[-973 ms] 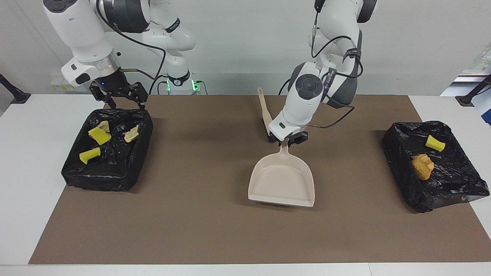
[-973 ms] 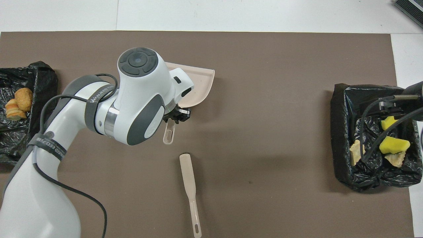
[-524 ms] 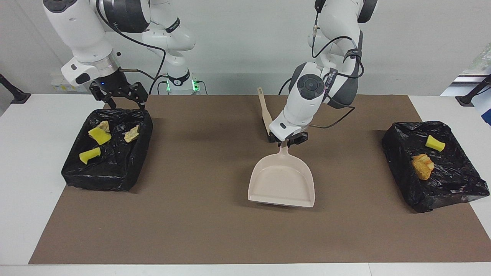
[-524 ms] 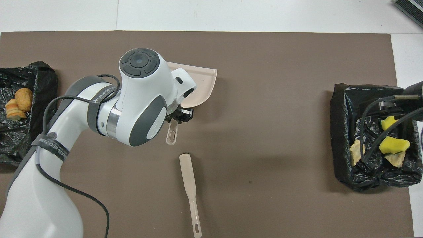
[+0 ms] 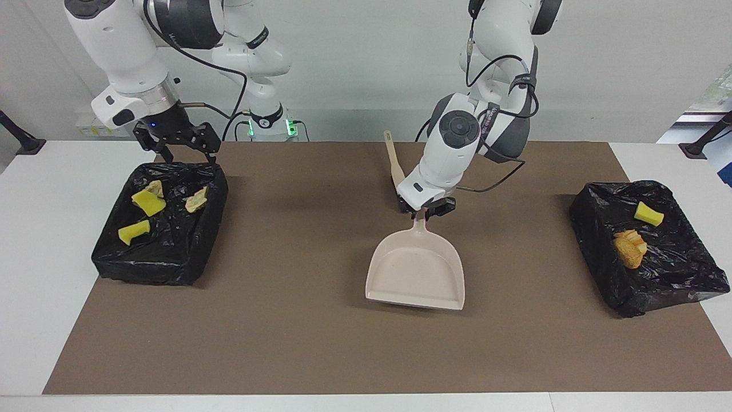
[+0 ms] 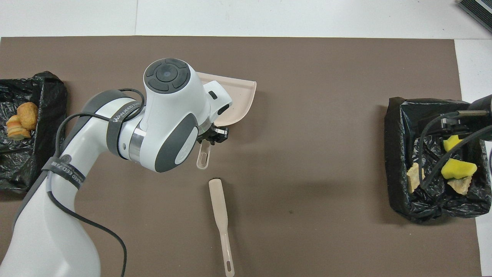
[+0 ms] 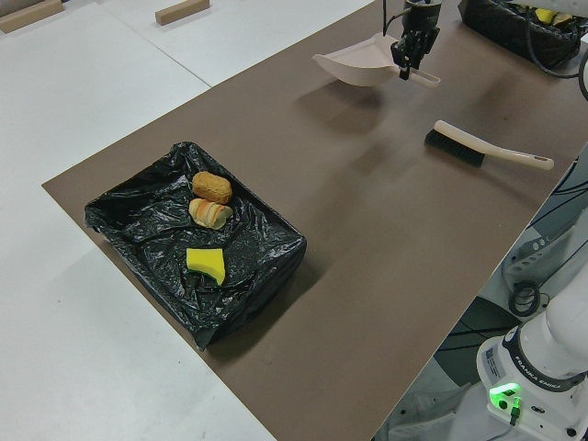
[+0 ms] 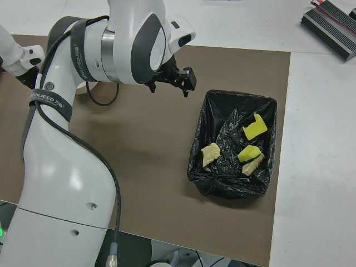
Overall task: Sweep and dump trash in bin
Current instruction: 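Lower the dustpan onto the table beside the brush with the left gripper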
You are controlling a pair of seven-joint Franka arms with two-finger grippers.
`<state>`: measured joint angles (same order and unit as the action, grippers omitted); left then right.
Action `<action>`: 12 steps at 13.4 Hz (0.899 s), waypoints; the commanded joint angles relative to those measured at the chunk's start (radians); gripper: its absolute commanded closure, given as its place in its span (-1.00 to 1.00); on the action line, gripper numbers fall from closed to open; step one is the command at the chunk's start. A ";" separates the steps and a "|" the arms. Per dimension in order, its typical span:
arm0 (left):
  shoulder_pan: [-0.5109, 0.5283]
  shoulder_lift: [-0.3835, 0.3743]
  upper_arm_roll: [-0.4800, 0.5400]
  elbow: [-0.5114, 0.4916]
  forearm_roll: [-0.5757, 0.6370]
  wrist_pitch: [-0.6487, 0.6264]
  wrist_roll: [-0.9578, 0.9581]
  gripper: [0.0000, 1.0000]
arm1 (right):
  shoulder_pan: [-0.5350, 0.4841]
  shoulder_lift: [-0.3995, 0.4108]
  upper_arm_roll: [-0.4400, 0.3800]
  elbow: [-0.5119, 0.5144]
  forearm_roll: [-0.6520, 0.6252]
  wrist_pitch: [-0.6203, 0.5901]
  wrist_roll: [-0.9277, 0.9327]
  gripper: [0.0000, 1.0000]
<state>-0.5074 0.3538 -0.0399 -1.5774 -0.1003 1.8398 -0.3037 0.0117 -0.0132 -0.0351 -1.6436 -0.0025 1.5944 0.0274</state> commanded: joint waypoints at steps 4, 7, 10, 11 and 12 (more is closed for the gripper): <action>-0.034 -0.012 0.012 -0.047 -0.013 0.077 -0.011 1.00 | 0.002 -0.002 -0.002 0.004 -0.002 0.009 0.013 -1.00; -0.048 -0.013 0.012 -0.082 -0.015 0.091 -0.015 1.00 | 0.002 -0.002 0.000 0.004 -0.002 0.009 0.013 -1.00; -0.046 -0.030 0.011 -0.151 -0.019 0.142 -0.014 1.00 | 0.002 -0.002 -0.002 0.004 -0.002 0.009 0.013 -1.00; -0.046 -0.027 0.011 -0.157 -0.039 0.153 -0.017 1.00 | 0.002 -0.002 -0.002 0.004 -0.002 0.009 0.013 -1.00; -0.040 -0.029 0.011 -0.192 -0.073 0.177 -0.015 1.00 | 0.002 -0.002 -0.002 0.004 -0.002 0.009 0.013 -1.00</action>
<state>-0.5407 0.3550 -0.0412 -1.7009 -0.1272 1.9655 -0.3114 0.0117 -0.0132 -0.0351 -1.6436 -0.0025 1.5944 0.0274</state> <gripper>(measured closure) 0.674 0.000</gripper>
